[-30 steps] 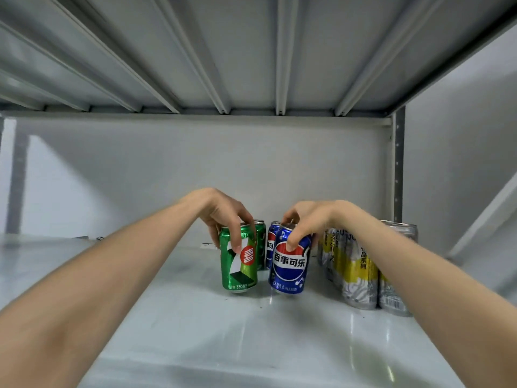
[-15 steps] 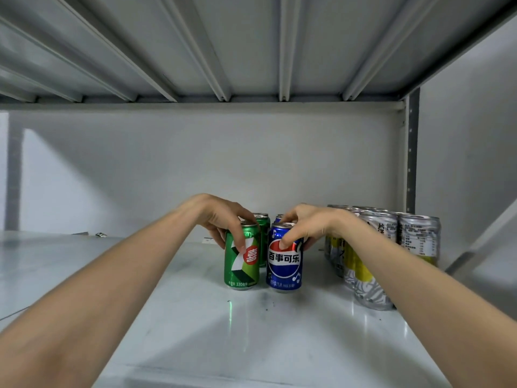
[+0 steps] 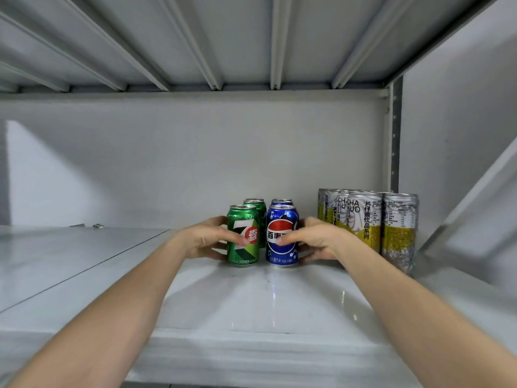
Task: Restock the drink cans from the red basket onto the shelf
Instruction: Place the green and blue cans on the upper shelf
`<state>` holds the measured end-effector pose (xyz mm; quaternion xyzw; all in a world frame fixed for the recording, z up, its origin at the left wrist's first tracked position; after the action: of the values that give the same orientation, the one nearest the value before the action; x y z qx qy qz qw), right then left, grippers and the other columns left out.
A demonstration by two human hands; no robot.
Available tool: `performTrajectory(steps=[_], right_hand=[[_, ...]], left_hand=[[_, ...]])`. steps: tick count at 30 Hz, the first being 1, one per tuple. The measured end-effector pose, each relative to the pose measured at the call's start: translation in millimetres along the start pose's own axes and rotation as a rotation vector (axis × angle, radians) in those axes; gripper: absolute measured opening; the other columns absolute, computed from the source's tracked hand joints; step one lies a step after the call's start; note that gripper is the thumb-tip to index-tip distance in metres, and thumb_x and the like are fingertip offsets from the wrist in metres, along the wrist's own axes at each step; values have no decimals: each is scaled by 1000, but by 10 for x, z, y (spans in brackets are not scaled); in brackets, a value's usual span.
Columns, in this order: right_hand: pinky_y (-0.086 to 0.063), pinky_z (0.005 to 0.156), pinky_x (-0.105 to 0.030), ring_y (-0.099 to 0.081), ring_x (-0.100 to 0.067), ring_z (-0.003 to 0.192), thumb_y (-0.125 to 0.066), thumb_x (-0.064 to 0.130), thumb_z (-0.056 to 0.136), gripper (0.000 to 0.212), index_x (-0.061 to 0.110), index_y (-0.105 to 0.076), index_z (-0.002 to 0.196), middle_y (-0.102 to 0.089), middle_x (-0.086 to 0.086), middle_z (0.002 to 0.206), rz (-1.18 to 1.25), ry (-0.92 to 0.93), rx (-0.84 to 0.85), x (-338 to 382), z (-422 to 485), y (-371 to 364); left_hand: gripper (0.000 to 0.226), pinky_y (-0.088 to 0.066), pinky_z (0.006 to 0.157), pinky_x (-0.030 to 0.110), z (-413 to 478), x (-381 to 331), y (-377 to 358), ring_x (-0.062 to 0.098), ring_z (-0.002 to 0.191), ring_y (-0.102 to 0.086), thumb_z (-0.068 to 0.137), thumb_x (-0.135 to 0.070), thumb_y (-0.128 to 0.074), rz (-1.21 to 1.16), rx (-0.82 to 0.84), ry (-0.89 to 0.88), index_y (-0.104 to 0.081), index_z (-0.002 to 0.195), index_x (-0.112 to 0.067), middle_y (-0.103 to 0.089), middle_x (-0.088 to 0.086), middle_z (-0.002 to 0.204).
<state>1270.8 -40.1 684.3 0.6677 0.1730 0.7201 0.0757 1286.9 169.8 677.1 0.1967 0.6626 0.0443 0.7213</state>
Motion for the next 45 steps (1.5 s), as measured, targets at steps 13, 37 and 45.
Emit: performTrajectory(steps=[13,37,45], right_hand=[[-58,76,-45,-66,-29,94,-86,3,66,58,13,-53,112,-67,-11,106,48,36,-78,-25,16,43],[-56,66,-38,-62,-26,99,-85,7,68,75,10,-46,131,-61,-3,103,-5,-1,-145,-27,256,127],[-54,83,-37,-62,-22,101,-88,16,67,65,7,-55,122,-65,-11,122,-129,141,-350,46,154,130]], left_hand=[[78,-58,86,37,186,-54,3,22,98,-69,62,-12,-91,53,-133,-54,-49,128,-17,-70,7,110],[74,-57,77,27,567,-39,60,20,99,-69,67,-12,-88,101,-67,-79,-51,131,-11,-70,8,111],[74,-59,86,37,450,-23,87,22,99,-67,61,-21,-92,119,-250,-116,-55,125,-9,-67,9,110]])
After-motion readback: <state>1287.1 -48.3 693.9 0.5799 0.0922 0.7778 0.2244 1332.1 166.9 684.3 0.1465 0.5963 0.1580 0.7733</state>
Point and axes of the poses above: each hand's wrist, its own z-axis towards the middle knuckle, its own y-axis out of the back of the hand, x = y × z, the point moved 8 cm from there along z, towards the middle knuckle
